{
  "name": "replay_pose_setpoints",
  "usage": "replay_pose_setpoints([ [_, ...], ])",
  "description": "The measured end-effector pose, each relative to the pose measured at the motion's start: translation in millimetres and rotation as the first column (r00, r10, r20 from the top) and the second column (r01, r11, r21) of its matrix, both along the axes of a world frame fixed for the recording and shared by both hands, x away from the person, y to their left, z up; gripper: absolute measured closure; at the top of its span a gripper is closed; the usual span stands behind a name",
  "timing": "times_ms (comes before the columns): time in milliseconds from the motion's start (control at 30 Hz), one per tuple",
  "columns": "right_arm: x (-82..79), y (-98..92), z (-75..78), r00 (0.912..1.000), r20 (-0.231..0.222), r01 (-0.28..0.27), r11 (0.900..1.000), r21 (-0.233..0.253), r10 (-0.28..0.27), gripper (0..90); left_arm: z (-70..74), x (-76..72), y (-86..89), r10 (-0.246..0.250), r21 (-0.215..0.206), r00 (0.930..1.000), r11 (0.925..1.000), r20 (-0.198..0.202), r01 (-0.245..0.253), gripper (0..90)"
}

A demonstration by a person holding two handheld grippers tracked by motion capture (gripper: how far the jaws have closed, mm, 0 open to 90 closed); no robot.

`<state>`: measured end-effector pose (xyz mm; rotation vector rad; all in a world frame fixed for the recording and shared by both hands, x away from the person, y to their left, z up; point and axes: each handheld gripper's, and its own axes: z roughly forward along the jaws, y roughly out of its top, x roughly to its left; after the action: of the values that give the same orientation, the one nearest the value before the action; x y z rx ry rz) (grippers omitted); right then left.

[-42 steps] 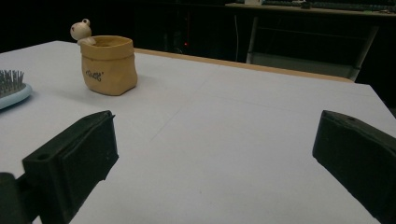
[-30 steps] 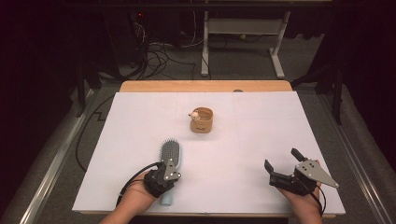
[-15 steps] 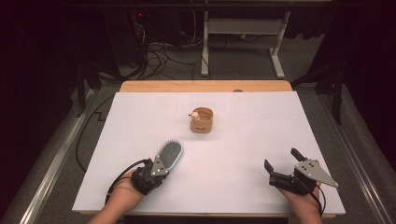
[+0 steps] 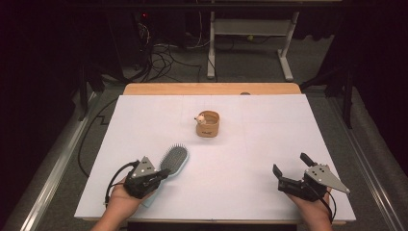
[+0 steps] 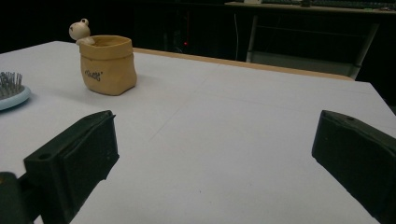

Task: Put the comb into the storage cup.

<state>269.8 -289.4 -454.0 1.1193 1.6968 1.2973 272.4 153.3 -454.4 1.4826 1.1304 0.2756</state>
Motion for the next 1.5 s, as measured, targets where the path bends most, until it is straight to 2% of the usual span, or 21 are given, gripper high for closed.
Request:
replay_pose_setpoints([
  [67,0.1,0.0,-0.1,1.0000,0.000,-0.001,1.000,0.001,0.001,1.0,0.7,-0.2,8.9,0.039,-0.056,0.9991,0.9977,0.018,-0.038,90.0],
  [167,0.1,0.3,-0.1,1.0000,0.001,-0.002,1.000,0.001,0.002,1.0,0.6,0.7,23.8,0.091,-0.122,0.9945,0.9889,0.052,-0.084,89.9],
  [267,0.5,0.8,-0.1,1.0000,0.001,-0.003,1.000,-0.002,0.003,1.0,-1.2,3.5,36.7,0.158,-0.157,0.9840,0.9771,0.082,-0.144,89.6],
  [367,0.3,1.0,0.0,1.0000,0.001,-0.003,1.000,-0.001,0.003,1.0,-6.3,7.3,47.9,0.205,-0.158,0.9744,0.9691,0.092,-0.189,88.2],
  [400,0.4,1.0,0.0,1.0000,0.001,-0.003,1.000,-0.001,0.003,1.0,-7.6,8.6,52.5,0.218,-0.176,0.9721,0.9638,0.088,-0.200,87.4],
  [433,0.4,0.9,0.0,1.0000,0.000,-0.003,1.000,0.000,0.003,1.0,-8.2,9.2,55.3,0.223,-0.182,0.9708,0.9617,0.087,-0.205,86.8],
  [600,-0.1,0.1,0.7,1.0000,0.000,-0.003,1.000,0.004,0.003,1.0,-6.3,12.6,70.2,0.285,-0.226,0.9538,0.9392,0.095,-0.258,83.2],
  [633,0.0,-0.1,0.6,1.0000,0.001,-0.004,1.000,0.003,0.004,1.0,-5.8,12.3,72.6,0.288,-0.232,0.9523,0.9375,0.100,-0.259,82.3],
  [700,-0.1,-0.2,0.6,1.0000,0.002,-0.004,1.000,0.003,0.004,1.0,-6.0,11.6,75.1,0.289,-0.240,0.9509,0.9364,0.112,-0.256,78.1],
  [767,0.1,-0.1,0.5,1.0000,0.002,-0.004,1.000,0.002,0.004,1.0,-6.3,11.2,75.8,0.283,-0.240,0.9509,0.9386,0.125,-0.248,73.0],
  [867,0.5,0.3,0.2,1.0000,0.000,-0.004,1.000,0.001,0.004,1.0,-4.7,11.3,74.6,0.281,-0.249,0.9496,0.9382,0.140,-0.241,60.4],
  [900,0.5,0.3,0.2,1.0000,0.000,-0.004,1.000,0.000,0.004,1.0,-4.9,11.3,74.1,0.274,-0.242,0.9515,0.9413,0.140,-0.236,56.0],
  [967,0.3,0.2,0.3,1.0000,0.000,-0.003,1.000,0.002,0.003,1.0,-5.6,11.4,72.6,0.271,-0.246,0.9519,0.9412,0.142,-0.232,49.4],
  [1000,0.4,0.1,0.2,1.0000,0.000,-0.003,1.000,0.002,0.003,1.0,-5.7,11.7,71.8,0.272,-0.253,0.9522,0.9394,0.139,-0.232,44.2],
  [1067,0.6,0.0,0.1,1.0000,-0.004,-0.003,1.000,0.003,0.003,1.0,-6.2,11.6,70.5,0.289,-0.254,0.9461,0.9353,0.146,-0.246,36.8],
  [1133,0.7,0.2,0.1,1.0000,-0.002,-0.004,1.000,0.001,0.004,1.0,-5.4,10.9,70.3,0.292,-0.267,0.9440,0.9318,0.153,-0.245,33.0],
  [1200,0.7,0.1,0.3,1.0000,-0.001,-0.004,1.000,0.002,0.004,1.0,-4.0,10.1,70.4,0.296,-0.301,0.9421,0.9232,0.158,-0.240,29.0],
  [1300,0.4,-0.4,0.6,1.0000,0.000,-0.002,1.000,0.002,0.002,1.0,-2.5,9.7,70.8,0.293,-0.328,0.9430,0.9163,0.157,-0.230,23.2],
  [1367,0.3,-0.7,0.9,1.0000,0.002,-0.002,1.000,0.003,0.002,1.0,-2.2,10.5,71.3,0.297,-0.333,0.9423,0.9137,0.156,-0.233,20.2],
  [1467,0.3,-0.4,0.9,1.0000,0.001,-0.002,1.000,0.002,0.002,1.0,-1.1,12.3,71.9,0.299,-0.332,0.9456,0.9114,0.128,-0.243,17.3],
  [1500,0.3,-0.4,0.9,1.0000,0.002,-0.003,1.000,0.003,0.003,1.0,-1.0,12.8,72.8,0.292,-0.326,0.9470,0.9153,0.133,-0.237,16.3],
])
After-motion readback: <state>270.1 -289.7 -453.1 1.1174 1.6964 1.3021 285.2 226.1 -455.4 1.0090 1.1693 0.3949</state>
